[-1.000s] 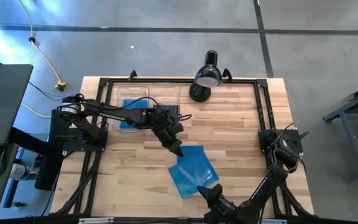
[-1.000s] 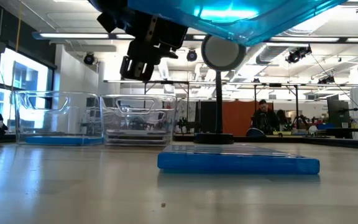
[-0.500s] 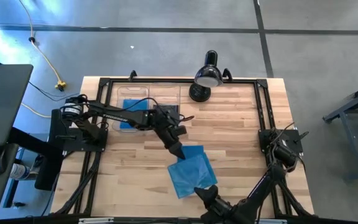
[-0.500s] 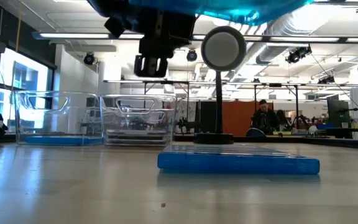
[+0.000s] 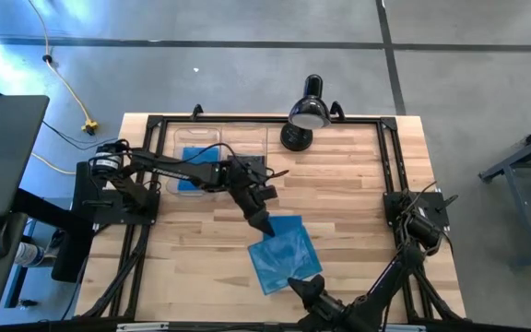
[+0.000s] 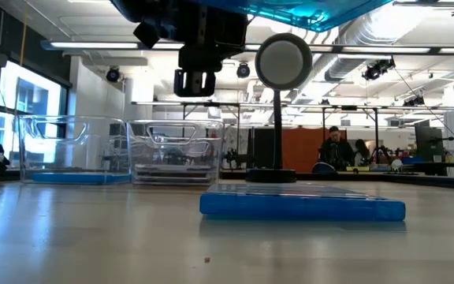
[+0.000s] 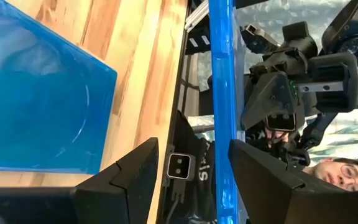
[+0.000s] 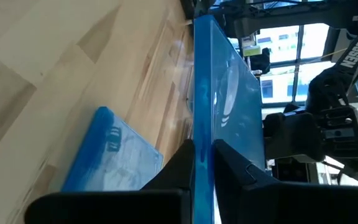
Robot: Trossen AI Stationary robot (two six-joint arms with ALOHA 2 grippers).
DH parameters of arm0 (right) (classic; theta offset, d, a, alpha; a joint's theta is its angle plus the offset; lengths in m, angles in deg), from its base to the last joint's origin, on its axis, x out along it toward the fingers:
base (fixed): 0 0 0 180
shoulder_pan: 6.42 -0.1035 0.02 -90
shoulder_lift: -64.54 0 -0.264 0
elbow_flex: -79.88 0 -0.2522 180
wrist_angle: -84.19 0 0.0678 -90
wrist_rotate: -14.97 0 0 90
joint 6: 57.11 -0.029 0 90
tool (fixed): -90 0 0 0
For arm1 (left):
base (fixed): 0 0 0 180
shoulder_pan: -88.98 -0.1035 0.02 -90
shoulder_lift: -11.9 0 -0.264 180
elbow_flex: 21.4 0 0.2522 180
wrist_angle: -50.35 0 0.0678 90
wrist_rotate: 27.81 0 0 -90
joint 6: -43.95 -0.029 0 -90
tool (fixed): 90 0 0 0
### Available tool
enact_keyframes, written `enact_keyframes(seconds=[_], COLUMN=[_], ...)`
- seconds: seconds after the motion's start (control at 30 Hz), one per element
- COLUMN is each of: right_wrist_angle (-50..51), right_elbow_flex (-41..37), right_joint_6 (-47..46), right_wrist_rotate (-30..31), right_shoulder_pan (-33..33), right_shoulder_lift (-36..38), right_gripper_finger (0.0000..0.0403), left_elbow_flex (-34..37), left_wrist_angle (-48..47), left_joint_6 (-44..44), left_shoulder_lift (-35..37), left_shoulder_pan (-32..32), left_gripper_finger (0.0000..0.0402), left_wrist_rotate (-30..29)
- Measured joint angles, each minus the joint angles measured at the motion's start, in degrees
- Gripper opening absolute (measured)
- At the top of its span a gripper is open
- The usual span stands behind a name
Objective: Pick & place jewel cases by type
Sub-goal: Put the top blue CD case into the left transparent bin
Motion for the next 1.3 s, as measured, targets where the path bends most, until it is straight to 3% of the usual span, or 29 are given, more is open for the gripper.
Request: enact_keyframes(seconds=[0.43, 1.0, 1.13, 1.3], right_wrist_angle=[-0.1, -1.7, -2.2, -3.0], right_elbow_flex=[0.0, 0.0, 0.0, 0.0], right_joint_6=[0.1, 4.0, 3.8, 3.7], right_wrist_rotate=[0.3, 1.6, 1.5, -0.9], right_shoulder_pan=[0.0, 2.3, 2.8, 3.1], right_shoulder_lift=[0.0, 0.0, 0.0, -0.1], right_gripper_finger=[0.0018, 0.0018, 0.0021, 0.004], left_elbow_flex=[-0.1, -0.1, 0.0, -0.1], left_wrist_angle=[-0.2, 0.0, -0.4, 0.3], left_joint_6=[-1.5, -1.8, -3.2, -4.0], left_shoulder_lift=[0.0, -0.4, -1.2, -1.2], left_shoulder_pan=[-1.2, 3.5, 4.2, 4.1], left_gripper_finger=[0.0197, 0.0194, 0.0161, 0.0088], left_wrist_rotate=[2.8, 0.2, -0.1, 0.2])
